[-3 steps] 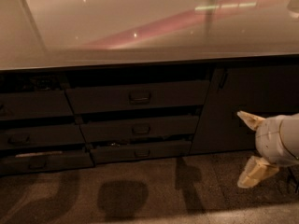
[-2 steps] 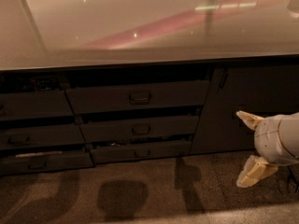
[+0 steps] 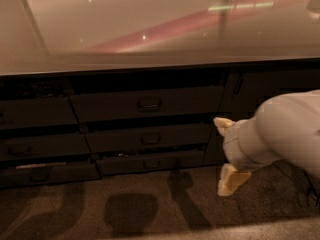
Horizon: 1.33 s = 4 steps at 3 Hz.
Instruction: Open top drawer
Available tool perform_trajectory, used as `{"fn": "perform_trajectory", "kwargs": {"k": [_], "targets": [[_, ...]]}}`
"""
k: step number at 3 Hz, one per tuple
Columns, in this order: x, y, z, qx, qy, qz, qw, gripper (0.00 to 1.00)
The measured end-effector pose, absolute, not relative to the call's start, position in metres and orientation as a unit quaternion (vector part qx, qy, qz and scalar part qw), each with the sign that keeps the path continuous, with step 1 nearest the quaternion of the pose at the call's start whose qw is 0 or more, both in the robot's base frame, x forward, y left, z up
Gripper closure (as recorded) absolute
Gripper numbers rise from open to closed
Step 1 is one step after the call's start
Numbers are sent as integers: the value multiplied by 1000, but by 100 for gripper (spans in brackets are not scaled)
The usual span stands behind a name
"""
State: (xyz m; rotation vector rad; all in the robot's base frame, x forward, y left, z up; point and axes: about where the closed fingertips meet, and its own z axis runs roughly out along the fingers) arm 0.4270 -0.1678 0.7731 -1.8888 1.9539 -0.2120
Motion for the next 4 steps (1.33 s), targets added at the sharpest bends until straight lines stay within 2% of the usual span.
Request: {"fn": "perform_trajectory", "kwargs": {"k": [1,3,4], "targets": [[438,-98,765,-702,676,-118,192,0],[436,-98,766,-713,658,-117,212,0],[420,-111,750,-697,657,-102,267,0]]}}
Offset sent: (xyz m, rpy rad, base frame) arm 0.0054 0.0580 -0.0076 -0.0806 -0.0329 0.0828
